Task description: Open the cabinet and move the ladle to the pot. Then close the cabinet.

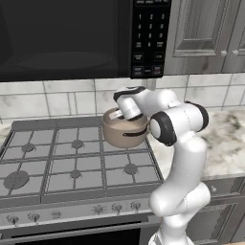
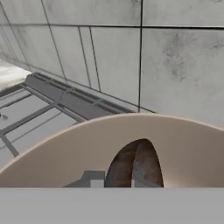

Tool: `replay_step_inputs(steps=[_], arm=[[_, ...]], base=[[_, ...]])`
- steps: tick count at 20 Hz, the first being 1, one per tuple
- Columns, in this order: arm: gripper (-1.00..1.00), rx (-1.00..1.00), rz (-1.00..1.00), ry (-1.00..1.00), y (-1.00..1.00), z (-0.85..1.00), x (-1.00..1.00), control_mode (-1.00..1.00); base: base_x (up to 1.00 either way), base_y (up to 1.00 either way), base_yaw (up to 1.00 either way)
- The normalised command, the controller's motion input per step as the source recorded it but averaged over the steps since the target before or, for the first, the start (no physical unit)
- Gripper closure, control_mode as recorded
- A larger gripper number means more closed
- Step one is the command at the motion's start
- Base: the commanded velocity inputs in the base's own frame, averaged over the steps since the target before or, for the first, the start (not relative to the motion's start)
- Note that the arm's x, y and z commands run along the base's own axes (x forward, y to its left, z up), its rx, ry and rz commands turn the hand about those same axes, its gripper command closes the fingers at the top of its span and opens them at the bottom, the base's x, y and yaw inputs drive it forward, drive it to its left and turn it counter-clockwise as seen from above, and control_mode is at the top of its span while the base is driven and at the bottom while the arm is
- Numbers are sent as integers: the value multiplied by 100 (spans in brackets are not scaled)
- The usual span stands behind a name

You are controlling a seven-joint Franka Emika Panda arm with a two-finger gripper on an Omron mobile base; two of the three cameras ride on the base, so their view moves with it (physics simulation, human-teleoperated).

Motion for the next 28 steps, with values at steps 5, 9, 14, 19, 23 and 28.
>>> replay_step_inputs(steps=[5,9,14,19,23,28], arm=[[100,0,0,0,0,-24,38,-100],[100,0,0,0,0,-26,30,-100],[100,0,-1,0,7,-22,11,-100],[-100,0,-1,0,16,-7,0,-100],[-100,-1,-4,-3,4,0,-2,-100],[-100,-1,-7,-7,0,15,-24,-100]], base=[[0,0,0],[0,0,0],[0,0,0],[0,0,0],[0,0,0],[0,0,0]])
